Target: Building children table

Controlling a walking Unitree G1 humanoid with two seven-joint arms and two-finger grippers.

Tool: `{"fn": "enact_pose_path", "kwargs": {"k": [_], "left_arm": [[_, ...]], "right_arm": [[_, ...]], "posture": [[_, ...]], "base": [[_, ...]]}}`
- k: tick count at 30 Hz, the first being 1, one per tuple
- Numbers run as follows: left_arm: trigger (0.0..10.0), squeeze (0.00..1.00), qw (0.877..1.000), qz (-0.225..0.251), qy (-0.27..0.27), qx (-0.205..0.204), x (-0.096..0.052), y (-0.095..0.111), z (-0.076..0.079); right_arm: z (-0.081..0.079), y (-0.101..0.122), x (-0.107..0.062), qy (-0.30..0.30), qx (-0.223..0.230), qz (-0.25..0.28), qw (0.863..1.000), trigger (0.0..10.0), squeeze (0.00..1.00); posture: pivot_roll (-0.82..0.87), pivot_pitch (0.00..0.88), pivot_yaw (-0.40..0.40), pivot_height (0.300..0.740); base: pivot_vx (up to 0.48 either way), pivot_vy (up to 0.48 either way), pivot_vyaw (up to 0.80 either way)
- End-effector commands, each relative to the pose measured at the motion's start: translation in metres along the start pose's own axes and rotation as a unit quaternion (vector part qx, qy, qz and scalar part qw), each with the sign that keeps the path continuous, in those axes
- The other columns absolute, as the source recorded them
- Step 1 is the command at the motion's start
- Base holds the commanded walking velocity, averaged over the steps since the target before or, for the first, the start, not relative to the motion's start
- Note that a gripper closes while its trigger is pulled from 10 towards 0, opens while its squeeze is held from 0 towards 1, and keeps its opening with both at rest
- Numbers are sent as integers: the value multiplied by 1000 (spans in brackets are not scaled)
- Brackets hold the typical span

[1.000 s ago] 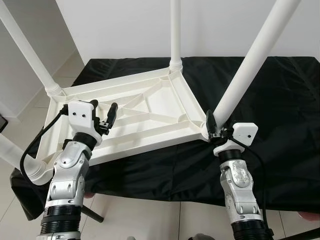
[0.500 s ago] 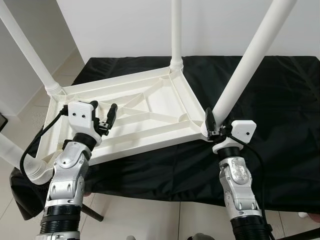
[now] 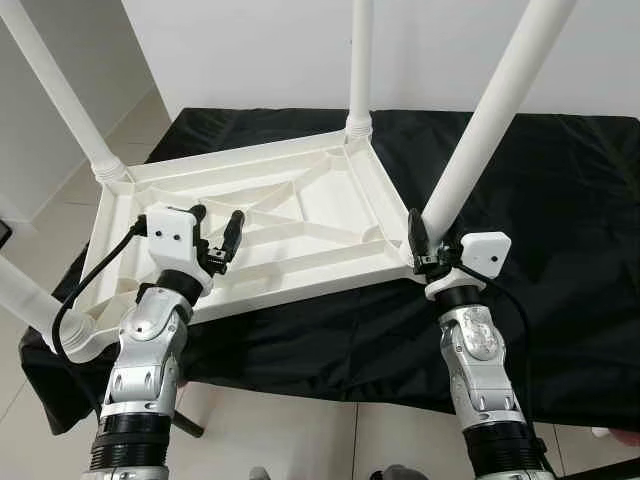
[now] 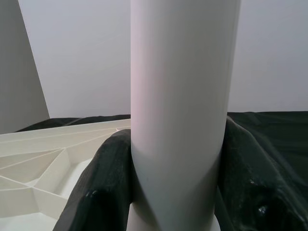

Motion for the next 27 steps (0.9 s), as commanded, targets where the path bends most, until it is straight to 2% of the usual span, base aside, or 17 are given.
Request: {"fn": "enact_pose_path", "kwargs": {"k": [1,8,13,17,27], "left_arm": [[10000,0,1000,17,22,0,-2,7,-5],[10000,0,999,35,10,6,-5,18,-1],[10000,0,999,40,11,5,-6,18,0],[10000,0,999,43,13,-11,-6,17,1],[10000,0,999,42,15,-4,-7,18,3]], "right_arm": [[-1,9,4,8,-1,21,1000,10000,0],[-1,18,9,17,-3,39,999,10000,0],[-1,22,12,22,-3,48,999,10000,0],[1,25,14,22,-4,51,998,10000,0],[3,26,15,24,-7,53,998,10000,0]], "posture": [[-88,0,83,740],[-80,0,76,740],[-79,0,69,740],[-78,0,64,740],[-77,0,57,740]], "base": [[0,0,0],[0,0,0],[0,0,0],[0,0,0],[0,0,0]]}}
Point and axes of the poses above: a point about 5 cm out from each wrist's last joint towards the gripper, its own x axis pointing out of the wrist towards the gripper, its own y axis along the axis of the wrist's last joint, z = x × y, the point moved 2 cm from there along x, pointing out of the wrist towards the gripper, and after that the axes turned 7 degrees about -x, right-handed, at the moved point
